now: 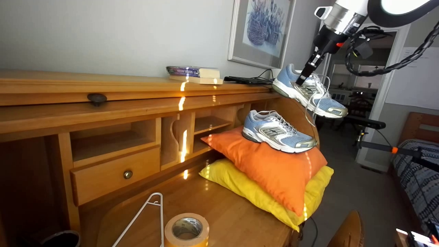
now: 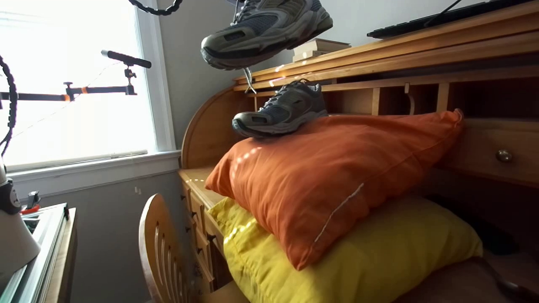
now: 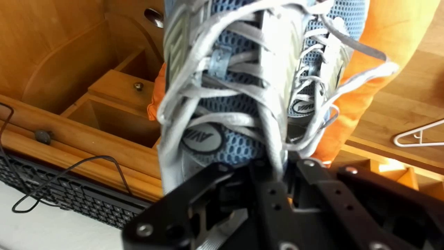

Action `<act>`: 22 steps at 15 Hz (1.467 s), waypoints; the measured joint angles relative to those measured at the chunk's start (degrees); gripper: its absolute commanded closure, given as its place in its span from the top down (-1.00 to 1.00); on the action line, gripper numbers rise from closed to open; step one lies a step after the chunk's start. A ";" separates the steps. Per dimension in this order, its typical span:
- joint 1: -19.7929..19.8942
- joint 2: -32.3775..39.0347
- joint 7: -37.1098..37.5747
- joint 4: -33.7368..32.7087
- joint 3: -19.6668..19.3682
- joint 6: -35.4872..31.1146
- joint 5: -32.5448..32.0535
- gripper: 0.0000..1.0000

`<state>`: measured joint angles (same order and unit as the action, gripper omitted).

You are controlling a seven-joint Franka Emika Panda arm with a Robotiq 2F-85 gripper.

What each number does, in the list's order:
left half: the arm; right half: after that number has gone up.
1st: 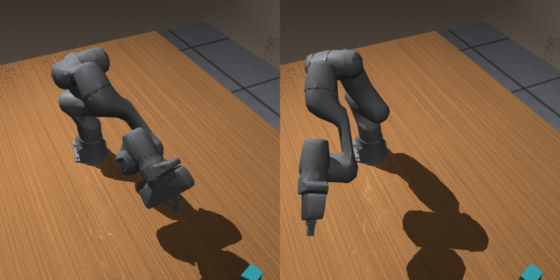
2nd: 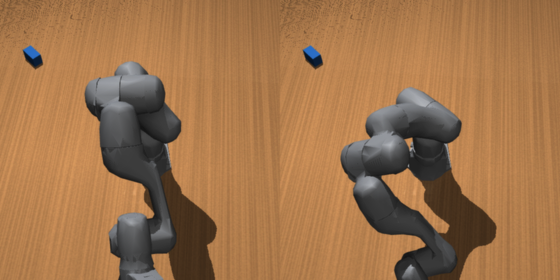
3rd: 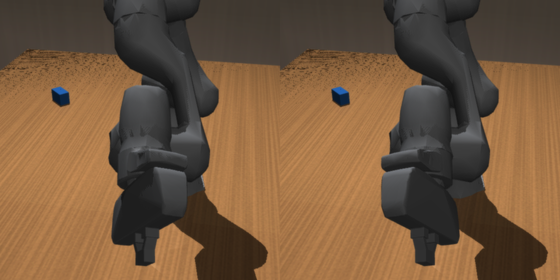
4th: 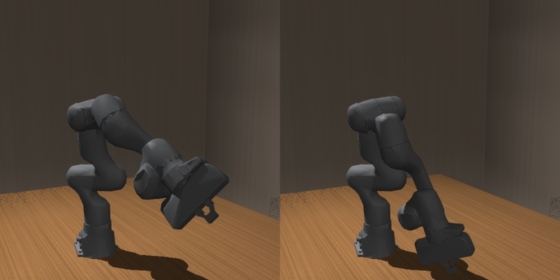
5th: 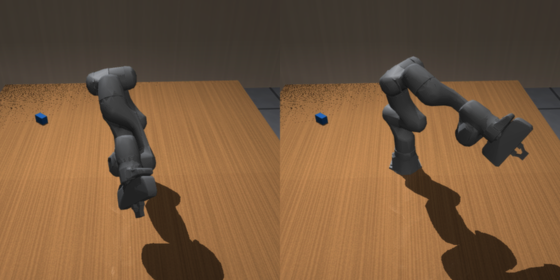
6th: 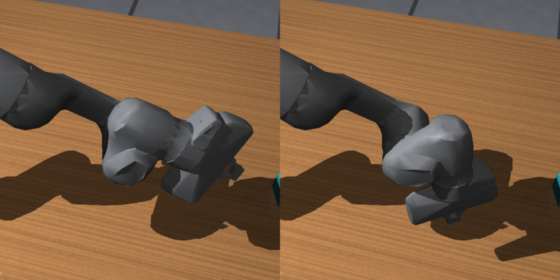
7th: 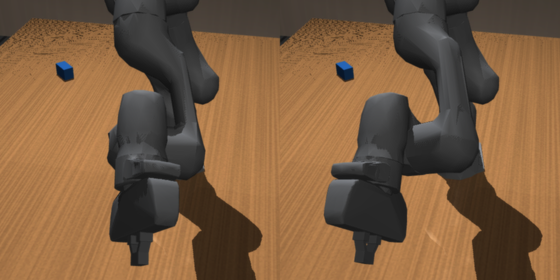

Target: Put the shoes on top of the pillows

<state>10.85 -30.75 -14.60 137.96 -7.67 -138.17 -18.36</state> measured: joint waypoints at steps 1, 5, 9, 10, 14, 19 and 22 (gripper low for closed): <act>0.00 0.81 -1.00 -0.35 -0.71 -0.41 0.00 -0.94; -0.02 4.81 -4.96 -2.17 -3.46 -4.08 0.00 -0.94; -0.52 9.10 -8.30 -3.23 -5.81 -8.86 0.74 -0.94; -0.81 10.05 -9.06 -3.23 -6.36 -9.99 1.39 -0.94; -2.17 13.94 -12.08 -3.21 -8.05 -13.63 5.53 -0.94; -3.43 17.62 -15.98 -3.22 -8.92 -15.81 10.96 -0.94; -3.69 19.03 -17.46 -3.26 -9.02 -15.88 12.78 -0.94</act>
<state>7.16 -11.73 -32.07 134.70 -16.70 -154.05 -5.58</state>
